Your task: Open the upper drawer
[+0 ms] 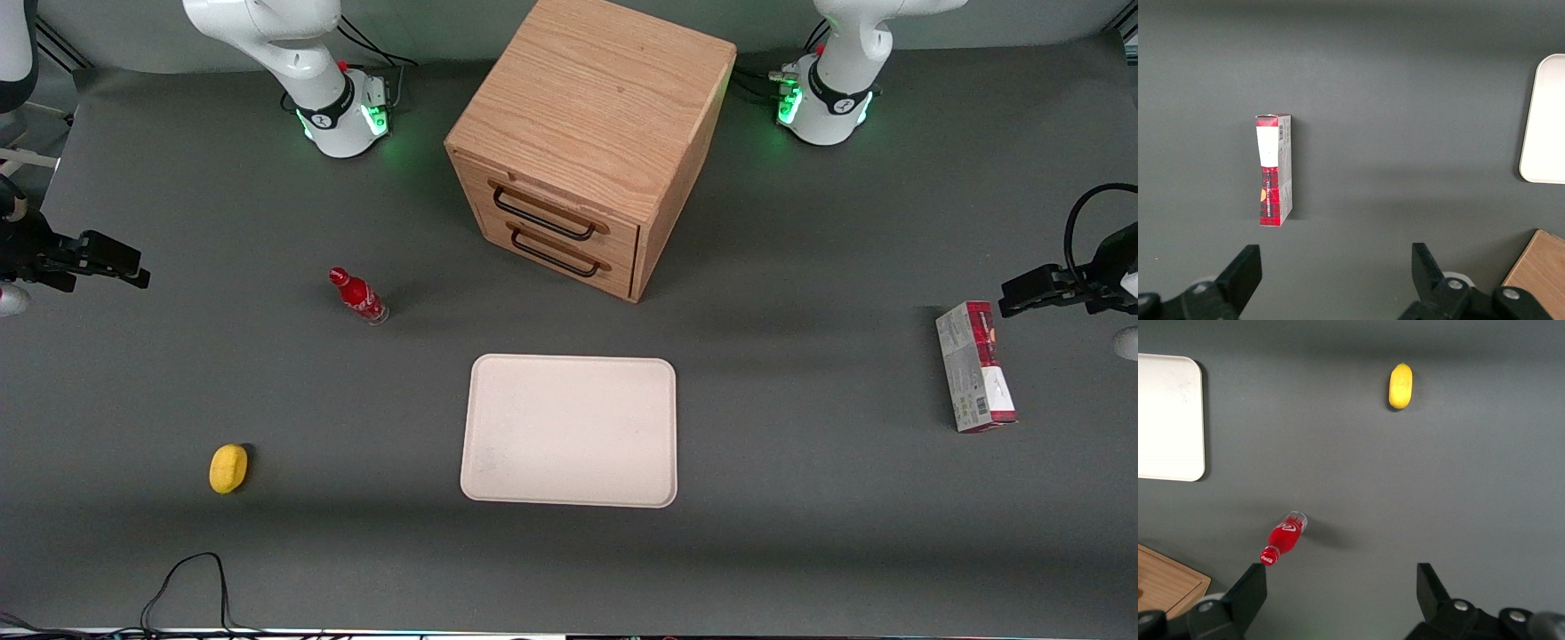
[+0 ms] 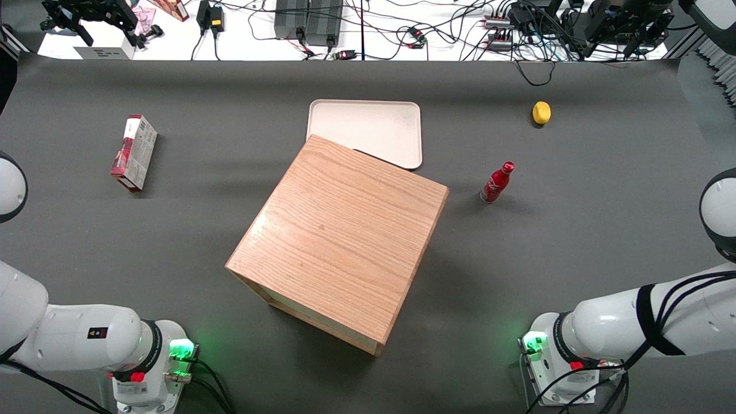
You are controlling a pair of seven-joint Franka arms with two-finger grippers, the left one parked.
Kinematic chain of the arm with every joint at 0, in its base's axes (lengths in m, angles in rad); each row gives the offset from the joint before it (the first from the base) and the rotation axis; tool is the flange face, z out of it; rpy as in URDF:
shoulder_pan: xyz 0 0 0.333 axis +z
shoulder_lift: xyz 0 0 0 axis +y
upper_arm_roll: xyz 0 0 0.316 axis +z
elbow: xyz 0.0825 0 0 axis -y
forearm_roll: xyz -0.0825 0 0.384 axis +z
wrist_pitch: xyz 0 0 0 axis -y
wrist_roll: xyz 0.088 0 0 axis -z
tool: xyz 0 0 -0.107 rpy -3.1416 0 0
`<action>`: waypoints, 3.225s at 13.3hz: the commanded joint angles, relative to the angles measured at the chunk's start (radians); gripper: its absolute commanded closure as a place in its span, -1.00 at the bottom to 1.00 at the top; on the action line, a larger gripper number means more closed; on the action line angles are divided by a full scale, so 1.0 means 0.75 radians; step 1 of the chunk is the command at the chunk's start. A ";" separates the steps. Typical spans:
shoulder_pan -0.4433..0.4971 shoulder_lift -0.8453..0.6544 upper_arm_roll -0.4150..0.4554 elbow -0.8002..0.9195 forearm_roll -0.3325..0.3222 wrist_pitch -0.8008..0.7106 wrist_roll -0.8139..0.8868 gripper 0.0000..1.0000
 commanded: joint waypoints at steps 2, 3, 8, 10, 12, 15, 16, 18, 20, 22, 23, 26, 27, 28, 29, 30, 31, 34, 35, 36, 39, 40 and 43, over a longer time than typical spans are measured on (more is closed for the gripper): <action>0.016 -0.024 -0.011 -0.008 -0.018 -0.019 0.004 -1.00; 0.020 -0.020 -0.011 -0.006 -0.020 -0.019 0.006 -1.00; 0.050 0.039 0.018 0.057 -0.001 -0.017 0.004 -1.00; 0.144 0.112 0.020 0.149 0.001 -0.019 0.000 -1.00; 0.249 0.180 0.022 0.233 0.005 -0.019 0.000 -1.00; 0.378 0.252 0.057 0.284 0.017 -0.019 -0.002 -1.00; 0.402 0.256 0.077 0.288 0.039 -0.017 -0.002 -1.00; 0.459 0.284 0.132 0.290 0.050 -0.011 -0.004 -1.00; 0.521 0.315 0.194 0.292 0.048 -0.003 -0.006 -1.00; 0.582 0.338 0.239 0.294 0.042 0.001 -0.004 -1.00; 0.621 0.342 0.239 0.292 0.040 0.011 -0.006 -1.00; 0.744 0.342 0.239 0.286 0.034 0.026 -0.008 -1.00; 0.791 0.346 0.239 0.280 0.031 0.032 -0.008 -1.00; 0.832 0.354 0.239 0.280 0.029 0.052 -0.006 -1.00; 0.858 0.356 0.239 0.276 0.023 0.063 -0.008 -1.00; 0.875 0.356 0.239 0.274 0.011 0.067 -0.010 -1.00; 0.877 0.356 0.239 0.264 0.011 0.069 -0.036 -1.00; 0.869 0.352 0.229 0.258 0.021 0.065 -0.273 -1.00; 0.865 0.352 0.225 0.247 0.029 0.065 -0.329 -1.00; 0.865 0.348 0.223 0.235 0.033 0.065 -0.357 -1.00; 0.861 0.342 0.202 0.223 0.152 0.065 -0.376 -1.00; 0.861 0.342 0.198 0.219 0.184 0.065 -0.378 -1.00; 0.863 0.330 0.188 0.145 0.187 0.121 -0.395 -1.00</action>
